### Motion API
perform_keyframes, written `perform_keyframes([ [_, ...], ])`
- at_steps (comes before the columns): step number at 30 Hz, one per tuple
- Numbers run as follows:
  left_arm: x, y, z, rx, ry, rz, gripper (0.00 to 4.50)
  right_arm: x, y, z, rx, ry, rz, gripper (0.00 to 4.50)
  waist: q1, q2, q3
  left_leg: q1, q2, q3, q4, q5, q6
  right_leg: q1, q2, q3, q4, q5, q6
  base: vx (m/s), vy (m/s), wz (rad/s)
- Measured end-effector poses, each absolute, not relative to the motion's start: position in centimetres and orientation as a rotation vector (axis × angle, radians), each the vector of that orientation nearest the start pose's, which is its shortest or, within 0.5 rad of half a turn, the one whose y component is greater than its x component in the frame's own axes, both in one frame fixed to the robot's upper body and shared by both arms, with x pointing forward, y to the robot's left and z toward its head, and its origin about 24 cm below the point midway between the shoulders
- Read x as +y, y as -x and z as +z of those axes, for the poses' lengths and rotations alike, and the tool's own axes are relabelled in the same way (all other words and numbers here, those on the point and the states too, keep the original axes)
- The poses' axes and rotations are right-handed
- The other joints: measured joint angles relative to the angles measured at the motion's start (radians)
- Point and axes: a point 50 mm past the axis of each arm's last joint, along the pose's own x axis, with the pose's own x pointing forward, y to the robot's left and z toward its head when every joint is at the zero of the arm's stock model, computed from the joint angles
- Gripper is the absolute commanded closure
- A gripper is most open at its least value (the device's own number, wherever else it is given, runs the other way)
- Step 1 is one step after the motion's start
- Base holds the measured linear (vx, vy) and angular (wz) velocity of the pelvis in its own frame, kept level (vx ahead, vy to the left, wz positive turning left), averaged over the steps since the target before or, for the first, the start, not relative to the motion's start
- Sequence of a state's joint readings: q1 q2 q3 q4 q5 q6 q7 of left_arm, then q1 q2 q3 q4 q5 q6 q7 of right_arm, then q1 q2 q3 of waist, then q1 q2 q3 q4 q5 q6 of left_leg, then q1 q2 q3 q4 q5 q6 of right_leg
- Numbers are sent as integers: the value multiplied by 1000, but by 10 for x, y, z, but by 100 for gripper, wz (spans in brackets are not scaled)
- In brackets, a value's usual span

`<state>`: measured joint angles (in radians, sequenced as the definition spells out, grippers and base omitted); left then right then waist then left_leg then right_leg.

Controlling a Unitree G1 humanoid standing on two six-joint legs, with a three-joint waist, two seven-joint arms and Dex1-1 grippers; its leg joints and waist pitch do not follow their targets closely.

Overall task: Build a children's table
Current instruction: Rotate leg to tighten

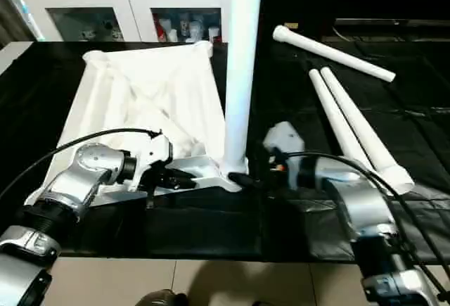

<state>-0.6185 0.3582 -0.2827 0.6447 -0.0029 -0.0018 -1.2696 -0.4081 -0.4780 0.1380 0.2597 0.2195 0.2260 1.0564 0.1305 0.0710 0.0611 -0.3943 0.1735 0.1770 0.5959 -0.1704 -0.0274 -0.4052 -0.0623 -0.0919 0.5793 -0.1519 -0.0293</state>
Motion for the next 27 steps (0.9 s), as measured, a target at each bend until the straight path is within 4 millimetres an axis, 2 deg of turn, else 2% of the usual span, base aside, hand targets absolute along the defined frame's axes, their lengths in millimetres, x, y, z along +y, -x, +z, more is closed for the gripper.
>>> perform_keyframes([
  [1,130,-317,57,379,-410,-1424,450,-169,-302,79,264,211,1105,1,0,0,0,0,0,0,0,0,0,0,0,0,0,0,0,0,0,0],
  [3,130,-316,60,367,-424,-1434,450,-167,-304,80,257,213,1126,35,4,0,0,0,0,0,0,0,0,0,0,0,0,0,0,0,0,0],
  [6,130,-315,60,363,-431,-1439,450,-165,-304,80,255,218,1165,48,11,0,0,0,0,0,0,0,0,0,0,0,0,0,0,0,0,0],
  [13,132,-313,59,376,-433,-1453,450,-161,-304,77,268,225,1232,98,11,0,0,0,0,0,3,1,2,0,0,0,2,0,0,0,0,0],
  [20,130,-313,58,373,-439,-1439,450,-160,-304,72,273,220,1238,168,10,0,0,0,1,0,6,0,0,0,0,0,6,1,0,0,0,0],
  [27,128,-313,57,375,-445,-1434,450,-160,-304,70,271,219,1235,188,10,0,0,0,1,-1,7,0,0,0,0,0,6,1,0,0,0,0],
])
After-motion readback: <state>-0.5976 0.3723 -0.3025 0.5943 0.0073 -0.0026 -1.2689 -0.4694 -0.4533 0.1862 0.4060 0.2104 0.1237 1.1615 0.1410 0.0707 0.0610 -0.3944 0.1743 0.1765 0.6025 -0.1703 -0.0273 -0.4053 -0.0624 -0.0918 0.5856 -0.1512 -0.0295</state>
